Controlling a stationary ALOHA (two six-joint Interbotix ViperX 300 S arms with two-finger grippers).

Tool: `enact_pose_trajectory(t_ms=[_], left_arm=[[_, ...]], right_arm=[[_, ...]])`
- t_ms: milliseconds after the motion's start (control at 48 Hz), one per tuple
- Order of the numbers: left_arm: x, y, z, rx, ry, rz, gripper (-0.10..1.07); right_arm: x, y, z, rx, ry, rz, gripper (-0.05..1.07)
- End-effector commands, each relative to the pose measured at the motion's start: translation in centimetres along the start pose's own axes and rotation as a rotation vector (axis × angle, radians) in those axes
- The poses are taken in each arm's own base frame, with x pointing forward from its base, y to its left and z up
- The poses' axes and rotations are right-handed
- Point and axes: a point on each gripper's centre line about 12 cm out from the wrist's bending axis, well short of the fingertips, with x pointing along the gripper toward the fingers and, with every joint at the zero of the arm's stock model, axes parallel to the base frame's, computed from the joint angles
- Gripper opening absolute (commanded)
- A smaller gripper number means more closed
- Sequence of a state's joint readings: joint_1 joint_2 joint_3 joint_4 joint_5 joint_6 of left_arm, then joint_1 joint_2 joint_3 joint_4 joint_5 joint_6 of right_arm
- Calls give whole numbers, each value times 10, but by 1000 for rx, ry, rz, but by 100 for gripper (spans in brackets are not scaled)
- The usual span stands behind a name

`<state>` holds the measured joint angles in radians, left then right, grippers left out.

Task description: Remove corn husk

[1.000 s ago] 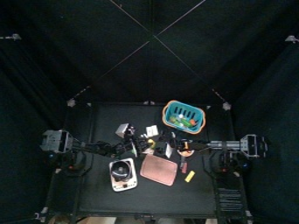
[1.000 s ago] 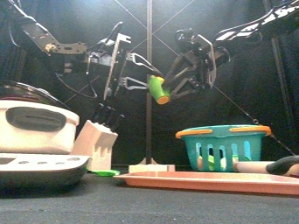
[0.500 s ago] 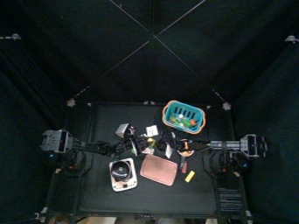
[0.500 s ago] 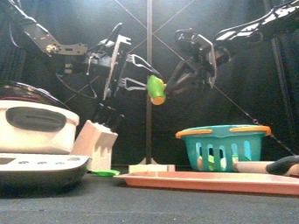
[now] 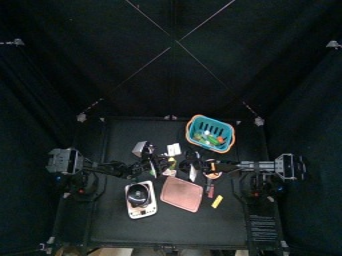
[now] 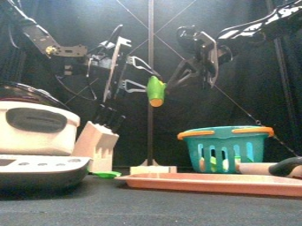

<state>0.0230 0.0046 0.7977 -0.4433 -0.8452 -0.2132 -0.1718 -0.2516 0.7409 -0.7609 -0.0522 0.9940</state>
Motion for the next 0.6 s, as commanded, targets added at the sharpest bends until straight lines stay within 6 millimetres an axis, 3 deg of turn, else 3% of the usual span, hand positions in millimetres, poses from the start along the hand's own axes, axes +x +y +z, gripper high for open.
enact_pose_trajectory(t_ms=[0,271,583], left_arm=[[0,-5,8,0,-23,-18,41],[-12,-19,16,6,-35,-74,41],[-22,-40,19,27,-38,-158,41]], right_arm=[[-11,4,10,-21,-48,27,57],[-14,12,6,-116,-56,75,89],[-15,24,21,-192,-108,130,90]])
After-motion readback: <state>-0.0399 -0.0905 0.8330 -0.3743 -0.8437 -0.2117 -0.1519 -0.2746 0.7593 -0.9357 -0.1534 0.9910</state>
